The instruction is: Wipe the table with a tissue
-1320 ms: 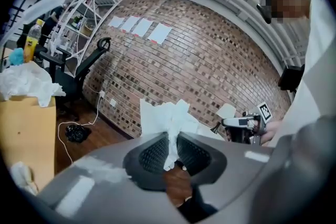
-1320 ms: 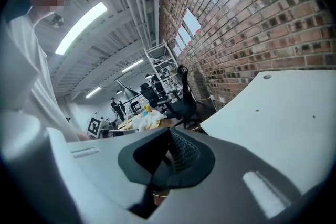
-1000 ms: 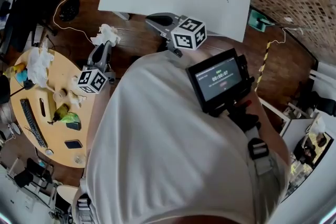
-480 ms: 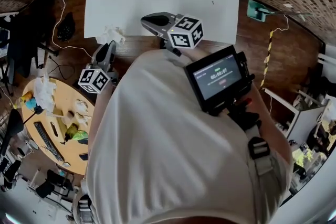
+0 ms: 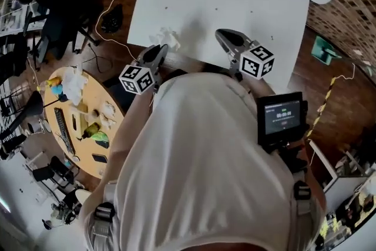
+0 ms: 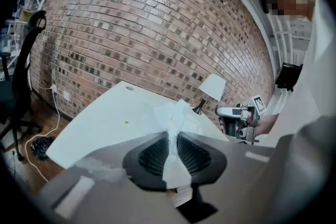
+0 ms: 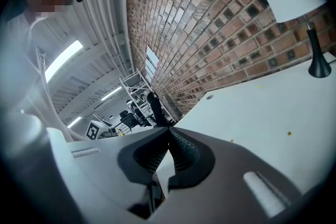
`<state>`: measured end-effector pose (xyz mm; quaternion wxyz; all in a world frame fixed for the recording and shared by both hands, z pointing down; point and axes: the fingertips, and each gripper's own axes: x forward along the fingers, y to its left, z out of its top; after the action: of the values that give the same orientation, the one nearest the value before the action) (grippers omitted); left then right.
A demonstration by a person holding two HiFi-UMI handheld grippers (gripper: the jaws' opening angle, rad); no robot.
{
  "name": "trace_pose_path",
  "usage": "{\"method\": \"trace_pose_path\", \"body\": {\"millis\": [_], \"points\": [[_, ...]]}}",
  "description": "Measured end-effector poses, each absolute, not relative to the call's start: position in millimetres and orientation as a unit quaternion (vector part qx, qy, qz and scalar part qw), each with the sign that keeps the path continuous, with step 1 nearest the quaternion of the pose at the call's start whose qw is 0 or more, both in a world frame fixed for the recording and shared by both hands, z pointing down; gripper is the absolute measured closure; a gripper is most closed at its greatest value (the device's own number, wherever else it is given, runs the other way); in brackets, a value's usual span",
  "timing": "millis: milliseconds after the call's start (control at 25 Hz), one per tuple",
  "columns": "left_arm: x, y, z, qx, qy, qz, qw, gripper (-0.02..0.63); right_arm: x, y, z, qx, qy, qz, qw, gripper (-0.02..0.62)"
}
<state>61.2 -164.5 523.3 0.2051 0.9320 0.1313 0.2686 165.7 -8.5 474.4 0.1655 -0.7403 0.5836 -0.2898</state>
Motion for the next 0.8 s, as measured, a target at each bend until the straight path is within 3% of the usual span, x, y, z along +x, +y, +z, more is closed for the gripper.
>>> {"method": "trace_pose_path", "body": {"millis": [800], "points": [[97.9, -226.7, 577.1, 0.909, 0.095, 0.374, 0.161, 0.546, 195.9, -4.1, 479.6, -0.785, 0.523, -0.292, 0.160, 0.591]]}}
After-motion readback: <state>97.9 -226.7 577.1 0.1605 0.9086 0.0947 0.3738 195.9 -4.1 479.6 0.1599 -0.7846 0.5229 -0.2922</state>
